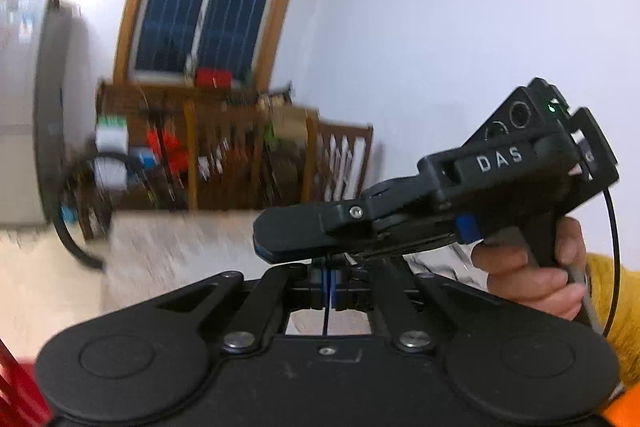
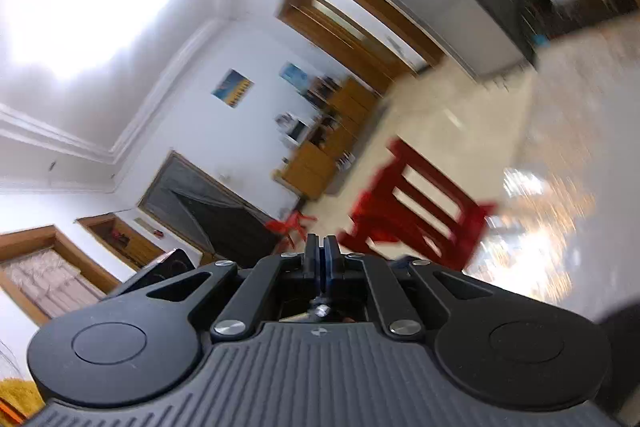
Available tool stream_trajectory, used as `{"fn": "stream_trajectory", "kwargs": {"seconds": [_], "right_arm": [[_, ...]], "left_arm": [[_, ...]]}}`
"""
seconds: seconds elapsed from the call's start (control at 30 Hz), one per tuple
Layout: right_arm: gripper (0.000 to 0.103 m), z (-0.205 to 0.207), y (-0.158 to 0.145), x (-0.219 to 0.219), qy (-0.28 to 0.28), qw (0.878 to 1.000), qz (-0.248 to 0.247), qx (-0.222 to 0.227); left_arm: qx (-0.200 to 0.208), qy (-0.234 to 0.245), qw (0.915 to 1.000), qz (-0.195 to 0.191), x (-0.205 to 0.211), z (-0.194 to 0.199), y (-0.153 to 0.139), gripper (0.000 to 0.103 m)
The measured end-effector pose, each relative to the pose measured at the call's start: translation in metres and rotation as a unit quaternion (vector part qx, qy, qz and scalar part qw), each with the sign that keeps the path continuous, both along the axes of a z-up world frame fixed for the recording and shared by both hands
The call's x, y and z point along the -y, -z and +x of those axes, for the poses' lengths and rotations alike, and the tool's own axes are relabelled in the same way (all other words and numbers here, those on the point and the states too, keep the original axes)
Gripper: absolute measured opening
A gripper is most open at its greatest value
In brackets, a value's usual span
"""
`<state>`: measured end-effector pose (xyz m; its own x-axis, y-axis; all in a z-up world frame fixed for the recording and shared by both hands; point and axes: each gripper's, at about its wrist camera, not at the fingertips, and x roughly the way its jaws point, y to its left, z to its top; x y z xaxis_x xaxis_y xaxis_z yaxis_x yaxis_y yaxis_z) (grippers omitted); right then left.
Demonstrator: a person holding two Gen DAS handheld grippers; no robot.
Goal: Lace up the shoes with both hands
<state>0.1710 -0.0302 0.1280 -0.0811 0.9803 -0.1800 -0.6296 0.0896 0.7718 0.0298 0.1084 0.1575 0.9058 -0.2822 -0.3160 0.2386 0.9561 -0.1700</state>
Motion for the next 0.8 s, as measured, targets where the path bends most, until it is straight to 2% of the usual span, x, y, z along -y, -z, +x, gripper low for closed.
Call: {"fn": "stream_trajectory", "kwargs": {"seconds": [0.2, 0.37, 0.5, 0.63, 0.7, 0.77, 0.8], "right_arm": [[0.003, -0.015, -0.073, -0.026, -0.02, 0.992, 0.062, 0.105], [0.004, -0.027, -0.107, -0.056, -0.032, 0.984, 0.064, 0.165], [0.003, -0.033, -0.108, -0.063, -0.043, 0.98, 0.055, 0.187], [0.006, -0.041, -0.086, -0.064, -0.044, 0.979, 0.027, 0.197], [0.015, -0.042, -0.071, -0.058, -0.034, 0.98, 0.012, 0.198], [0.037, -0.047, -0.051, -0.047, -0.015, 0.978, -0.013, 0.21], [0.04, -0.05, -0.037, -0.04, -0.003, 0.975, -0.035, 0.22]], "left_arm": [[0.066, -0.041, 0.9961, 0.042, -0.007, -0.025, -0.071, 0.001], [0.08, -0.072, 0.9909, 0.081, -0.003, -0.038, -0.093, 0.002], [0.07, -0.081, 0.991, 0.081, -0.006, -0.044, -0.085, 0.002], [0.035, -0.101, 0.9925, 0.059, -0.017, -0.054, -0.058, 0.002], [0.011, -0.125, 0.9915, 0.035, -0.03, -0.068, -0.041, 0.002], [-0.017, -0.163, 0.9863, 0.015, -0.043, -0.085, -0.02, 0.002], [-0.033, -0.182, 0.9828, 0.006, -0.049, -0.093, -0.009, 0.002]]}}
